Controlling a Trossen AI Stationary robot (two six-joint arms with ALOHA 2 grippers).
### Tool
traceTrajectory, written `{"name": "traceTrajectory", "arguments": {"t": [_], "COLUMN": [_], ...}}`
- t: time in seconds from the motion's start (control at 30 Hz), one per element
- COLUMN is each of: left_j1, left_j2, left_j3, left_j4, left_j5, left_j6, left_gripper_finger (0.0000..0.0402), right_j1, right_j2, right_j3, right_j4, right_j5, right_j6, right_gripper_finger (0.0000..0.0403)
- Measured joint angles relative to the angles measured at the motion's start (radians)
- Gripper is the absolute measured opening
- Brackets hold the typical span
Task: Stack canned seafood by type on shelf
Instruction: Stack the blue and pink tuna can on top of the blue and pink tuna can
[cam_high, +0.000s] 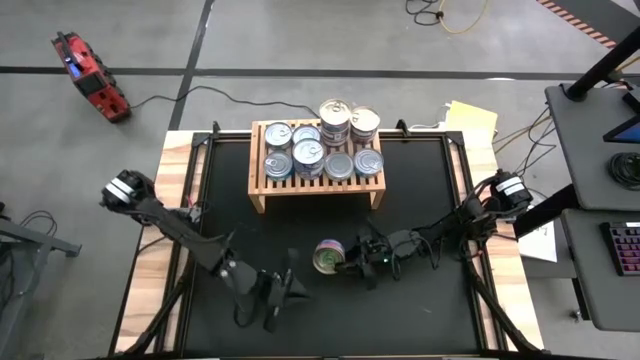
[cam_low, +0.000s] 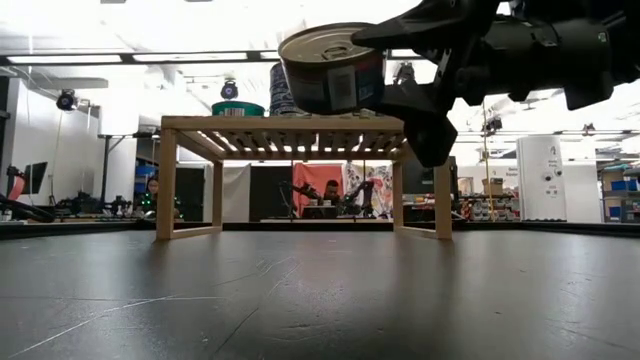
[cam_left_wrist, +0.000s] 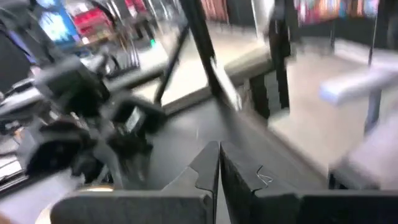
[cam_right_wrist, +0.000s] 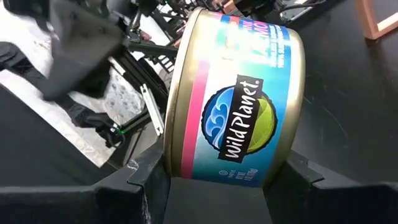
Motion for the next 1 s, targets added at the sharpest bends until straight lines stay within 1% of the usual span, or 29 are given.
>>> {"name": "traceTrajectory", "arguments": {"t": [0.1,0.17,0.27,0.37,0.43,0.53,0.63,0.83,1.0], "left_j1": [0.025,0.037,0.040,0.040,0.040,0.042,0.042,0.043,0.075], "left_j2": [-0.030,-0.036,-0.037,-0.036,-0.036,-0.036,-0.036,-0.035,-0.037], "left_j3": [-0.044,-0.064,-0.089,-0.100,-0.104,-0.104,-0.104,-0.104,-0.104], "left_j4": [0.134,0.237,0.311,0.298,0.271,0.216,0.173,0.081,0.059], "left_j5": [0.009,-0.033,-0.177,-0.332,-0.384,-0.386,-0.343,-0.265,-0.260], "left_j6": [-0.071,-0.138,-0.238,-0.348,-0.437,-0.547,-0.628,-0.770,-0.877], "left_gripper_finger": [0.0000,0.0000,0.0000,0.0000,0.0000,0.0009,0.0033,0.0111,0.0181], "right_j1": [0.000,0.000,0.000,0.000,0.000,0.001,0.002,0.003,0.014], "right_j2": [0.000,0.000,0.000,0.000,0.000,0.000,0.000,0.000,-0.005], "right_j3": [0.001,0.002,0.002,0.002,0.002,0.002,0.002,0.002,0.003], "right_j4": [-0.001,0.001,0.005,0.015,0.014,0.014,0.013,0.013,0.013], "right_j5": [-0.001,-0.010,-0.019,-0.024,-0.031,-0.056,-0.064,-0.068,-0.075], "right_j6": [-0.015,-0.017,-0.019,-0.023,-0.024,-0.025,-0.046,-0.101,-0.132], "right_gripper_finger": [0.0191,0.0191,0.0191,0.0191,0.0191,0.0191,0.0191,0.0191,0.0191]}}
